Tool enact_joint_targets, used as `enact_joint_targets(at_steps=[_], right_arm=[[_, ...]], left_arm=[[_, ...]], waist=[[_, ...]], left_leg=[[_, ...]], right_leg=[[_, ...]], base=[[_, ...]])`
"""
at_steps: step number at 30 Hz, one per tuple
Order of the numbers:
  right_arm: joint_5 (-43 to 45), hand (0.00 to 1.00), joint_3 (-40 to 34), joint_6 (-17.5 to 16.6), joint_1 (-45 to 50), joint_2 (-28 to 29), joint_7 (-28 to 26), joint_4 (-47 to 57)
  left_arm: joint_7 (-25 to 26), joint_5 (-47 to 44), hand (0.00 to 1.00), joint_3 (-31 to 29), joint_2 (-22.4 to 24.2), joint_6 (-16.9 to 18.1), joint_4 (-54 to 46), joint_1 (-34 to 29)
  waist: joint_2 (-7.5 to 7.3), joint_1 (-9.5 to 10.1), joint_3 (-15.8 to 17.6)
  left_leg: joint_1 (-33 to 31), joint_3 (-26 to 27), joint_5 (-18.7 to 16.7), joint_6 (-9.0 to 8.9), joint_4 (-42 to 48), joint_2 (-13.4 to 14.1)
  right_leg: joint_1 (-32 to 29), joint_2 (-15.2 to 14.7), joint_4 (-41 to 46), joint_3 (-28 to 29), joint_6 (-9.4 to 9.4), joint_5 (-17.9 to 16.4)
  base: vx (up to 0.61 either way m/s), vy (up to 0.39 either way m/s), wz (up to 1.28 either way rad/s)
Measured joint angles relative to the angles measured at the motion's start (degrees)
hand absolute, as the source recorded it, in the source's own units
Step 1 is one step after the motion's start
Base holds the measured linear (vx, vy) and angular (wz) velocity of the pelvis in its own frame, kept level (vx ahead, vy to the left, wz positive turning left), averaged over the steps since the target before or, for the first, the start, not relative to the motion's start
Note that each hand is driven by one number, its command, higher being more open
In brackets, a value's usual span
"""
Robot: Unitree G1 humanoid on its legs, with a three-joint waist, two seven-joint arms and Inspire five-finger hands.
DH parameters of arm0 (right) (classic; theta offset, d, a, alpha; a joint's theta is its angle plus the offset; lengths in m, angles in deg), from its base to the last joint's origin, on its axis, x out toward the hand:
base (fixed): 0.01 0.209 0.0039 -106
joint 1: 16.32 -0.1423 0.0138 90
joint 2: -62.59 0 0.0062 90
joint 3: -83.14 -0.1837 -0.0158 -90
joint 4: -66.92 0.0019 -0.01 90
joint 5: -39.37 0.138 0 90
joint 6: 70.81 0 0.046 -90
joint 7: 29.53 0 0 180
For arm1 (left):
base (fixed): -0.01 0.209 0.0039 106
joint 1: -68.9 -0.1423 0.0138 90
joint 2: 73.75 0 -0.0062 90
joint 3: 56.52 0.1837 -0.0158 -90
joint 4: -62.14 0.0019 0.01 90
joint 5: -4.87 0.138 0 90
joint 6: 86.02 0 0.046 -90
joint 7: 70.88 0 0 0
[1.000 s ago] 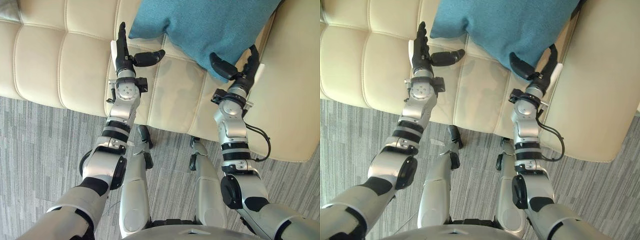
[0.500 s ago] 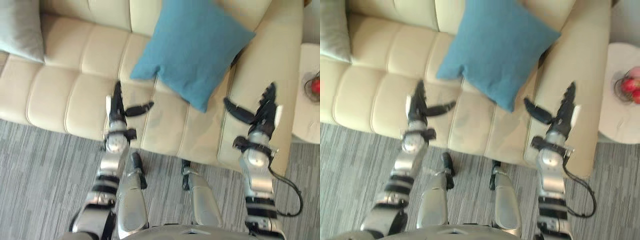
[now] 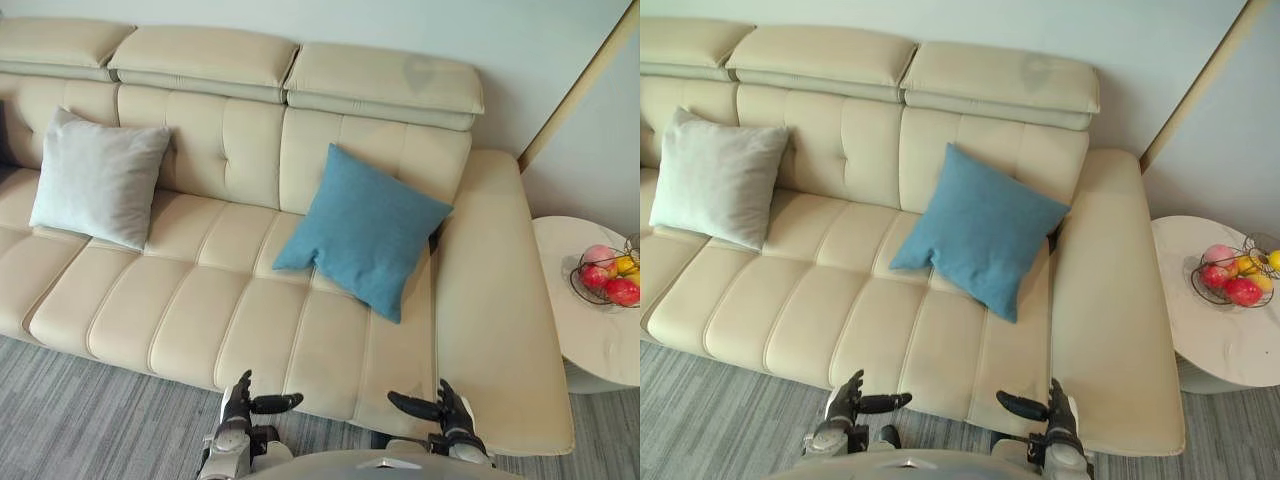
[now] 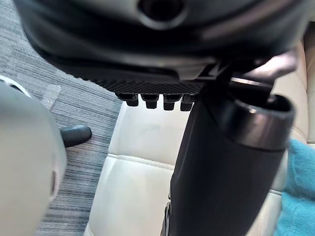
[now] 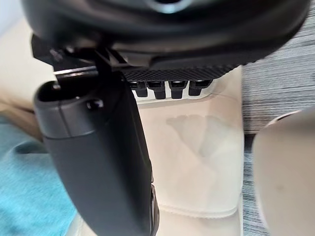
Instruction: Pick up cushions and gather them together orderly.
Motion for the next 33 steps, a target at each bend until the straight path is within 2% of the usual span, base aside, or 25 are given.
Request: enact_joint_targets(at_steps=[3, 8, 12, 13, 14, 15, 16, 17, 18, 20, 21, 22, 23, 24, 25, 27, 30, 32, 33], right_arm=[[0.6, 1.0, -4.0, 0.1, -0.4, -0.2, -0.1, -3.7], [0.7, 1.0, -5.8, 0.0, -1.3, -0.9, -0.2, -7.0], [0.7, 1.0, -4.8, 0.1, -4.6, -0.6, -0.1, -7.0], [0.7, 1.0, -3.1, 0.0, -5.3, -0.5, 0.4, -5.0], [0.7, 1.0, -2.9, 0.0, -5.3, -0.5, 0.4, -4.7], [0.7, 1.0, -3.0, 0.1, -6.6, -0.2, 0.7, -4.1], [0.7, 1.0, -3.0, 0.3, -6.3, 0.1, 1.2, -4.1], [0.7, 1.0, -2.8, 0.5, -5.5, 0.3, 1.4, -4.1], [0.7, 1.0, -2.7, 0.5, -5.0, 0.7, 1.6, -4.1], [0.7, 1.0, -2.4, 0.5, -4.6, 1.4, 1.7, -4.2], [0.6, 1.0, -2.2, 0.5, -5.0, 1.6, 1.7, -4.3], [0.7, 1.0, -2.2, 0.5, -5.5, 1.4, 1.7, -4.4], [0.6, 1.0, -2.2, 0.5, -5.7, 1.1, 2.0, -4.3], [0.6, 1.0, -1.7, 0.3, -6.3, 1.1, 2.4, -4.2], [0.7, 1.0, -1.5, 0.3, -6.9, 1.0, 2.5, -4.5], [0.7, 1.0, -1.3, 0.4, -7.8, -0.3, 2.7, -5.5], [0.6, 1.0, -1.4, 0.5, -6.9, -0.5, 3.2, -6.3], [0.6, 1.0, -1.6, 0.5, -7.0, -0.7, 3.5, -6.3], [0.7, 1.0, -2.1, 0.6, -7.0, -0.6, 3.6, -6.3]], left_arm=[[0.0, 1.4, 1.0, -2.1, 0.0, 0.0, 1.9, -1.1], [0.0, 2.2, 1.0, -3.9, -1.2, 0.0, 3.9, -1.1], [0.4, 2.2, 1.0, -4.2, -1.0, 0.1, 4.1, 0.8], [0.4, 2.1, 1.0, -4.1, -0.6, 0.1, 4.0, 3.0], [0.5, 2.1, 1.0, -4.2, -0.5, 0.1, 3.9, 3.2], [0.7, 2.1, 1.0, -4.6, 0.3, 0.2, 3.2, 3.7], [0.6, 2.1, 1.0, -4.1, 0.7, 0.2, 2.8, 4.1], [0.7, 2.1, 1.0, -3.8, 0.8, 0.2, 2.2, 4.0], [0.7, 2.1, 1.0, -3.8, 0.7, 0.2, 1.3, 3.6], [0.7, 2.1, 1.0, -3.8, 0.2, 0.4, 0.5, 3.0], [0.9, 2.1, 1.0, -4.4, 0.1, 0.4, 0.2, 2.8], [1.2, 2.1, 1.0, -4.6, 0.0, 0.3, 0.2, 3.1], [1.4, 2.1, 1.0, -4.8, 0.9, 0.2, -0.2, 2.4], [1.3, 2.1, 1.0, -4.6, 0.8, 0.3, -1.2, 2.3], [1.4, 2.1, 1.0, -4.4, 0.6, 0.2, -1.0, 2.7], [1.9, 2.1, 1.0, -3.9, 1.4, 0.1, -0.7, 3.1], [2.0, 2.1, 1.0, -3.4, 1.3, 0.1, -0.8, 2.3], [2.1, 2.1, 1.0, -3.3, 1.4, 0.1, -0.8, 2.4], [2.1, 2.1, 1.0, -3.3, 1.3, 0.1, -0.9, 2.6]], waist=[[-0.01, -0.15, -0.6], [-0.69, -0.18, -1.1], [-0.88, 0.61, 1.3], [-1.43, 1.35, 2.3], [-1.57, 1.49, 2.5], [-0.91, 2.4, 3.7], [-1.42, 2.22, 4.3], [-1.73, 2.3, 4.2], [-2.15, 2.33, 4.2], [-3.02, 2.48, 3.8], [-3.7, 2.66, 3.6], [-3.04, 2.67, 3.5], [-1.74, 3.57, 2.7], [-2.75, 4.07, 3.2], [-3.18, 4.09, 3.4], [-0.08, 4.03, 4.6], [0.58, 3.92, 4.7], [0.58, 3.83, 4.8], [0.39, 3.85, 4.9]], left_leg=[[2.0, 0.2, 0.0, 0.04, -1.3, -0.7], [3.5, 0.7, 0.1, 0.16, -2.0, -1.3], [2.4, 5.1, -1.0, 0.57, 0.9, -0.2], [-2.2, 6.4, -3.7, 2.57, 7.1, 0.9], [-2.6, 6.4, -4.0, 3.12, 7.6, 0.9], [-3.6, 7.9, -4.3, 3.63, 8.4, 2.7], [-3.8, 7.8, -4.5, 3.95, 9.9, 2.7], [-3.9, 7.3, -4.7, 4.23, 10.8, 2.7], [-4.3, 6.5, -4.8, 4.38, 11.8, 2.7], [-5.6, 5.6, -4.7, 4.39, 13.7, 2.6], [-7.4, 5.1, -4.2, 3.81, 15.6, 2.6], [-8.3, 4.6, -3.8, 3.82, 15.5, 2.8], [-8.8, 4.5, -1.4, 4.16, 12.3, 2.8], [-9.7, 4.7, 1.1, 3.27, 10.7, 1.6], [-10.7, 4.5, 2.1, 3.43, 10.6, 0.8], [-11.5, 1.6, 5.3, 3.16, 8.2, 2.0], [-10.6, -0.5, 7.8, 2.42, 5.9, 2.1], [-11.9, -1.6, 6.8, 1.92, 7.2, 2.1], [-12.9, -2.1, 5.2, 2.66, 11.5, 1.9]], right_leg=[[1.8, -0.3, -1.2, 0.2, 0.33, 0.2], [3.0, -0.6, -1.8, 0.7, 0.28, 0.6], [-1.1, 0.1, 1.0, 4.0, -0.32, 3.1], [-5.8, 0.3, 3.4, 2.2, -0.84, 5.7], [-6.3, 0.2, 3.6, 1.8, -0.82, 6.1], [-7.4, 0.1, 5.3, -1.3, -1.63, 5.6], [-9.4, -2.3, 20.1, -6.1, -3.7, -3.2], [-9.4, -3.5, 28.4, -7.2, -3.42, -7.0], [-9.0, -4.2, 35.1, -7.5, -2.18, -9.2], [-7.6, -4.7, 42.1, -6.5, 0.38, -10.9], [-7.0, -4.0, 39.7, -5.5, 2.68, -12.7], [-6.8, -2.9, 37.5, -5.7, 2.92, -12.9], [-4.9, -0.7, 31.0, -5.6, 2.62, -14.3], [-4.5, -1.2, 27.8, -5.1, -0.91, -17.5], [-4.3, -1.1, 25.5, -5.0, -2.8, -19.2], [-2.9, 1.3, 22.1, -7.3, -4.32, -17.2], [-1.8, 1.7, 21.8, -10.0, -5.08, -16.7], [-2.1, 1.2, 21.6, -11.4, -6.13, -16.0], [-2.4, 0.5, 21.6, -11.8, -6.25, -15.6]], base=[[0.04, 0.041, -0.02], [0.0, 0.029, -0.09], [-0.12, 0.015, -0.57], [-0.25, 0.012, -0.81], [-0.3, -0.003, -0.97], [-0.25, -0.008, -0.54], [-0.18, -0.034, -0.39], [-0.14, -0.076, 0.16], [-0.12, -0.111, 0.28], [-0.12, -0.194, 0.2], [-0.11, -0.173, 0.1], [-0.16, -0.15, -0.02], [-0.16, -0.126, -0.01], [-0.2, -0.151, 0.07], [-0.21, -0.139, 0.23], [-0.25, -0.087, 0.39], [-0.17, -0.026, 0.39], [-0.1, 0.016, 0.27], [-0.07, 0.076, 0.25]])
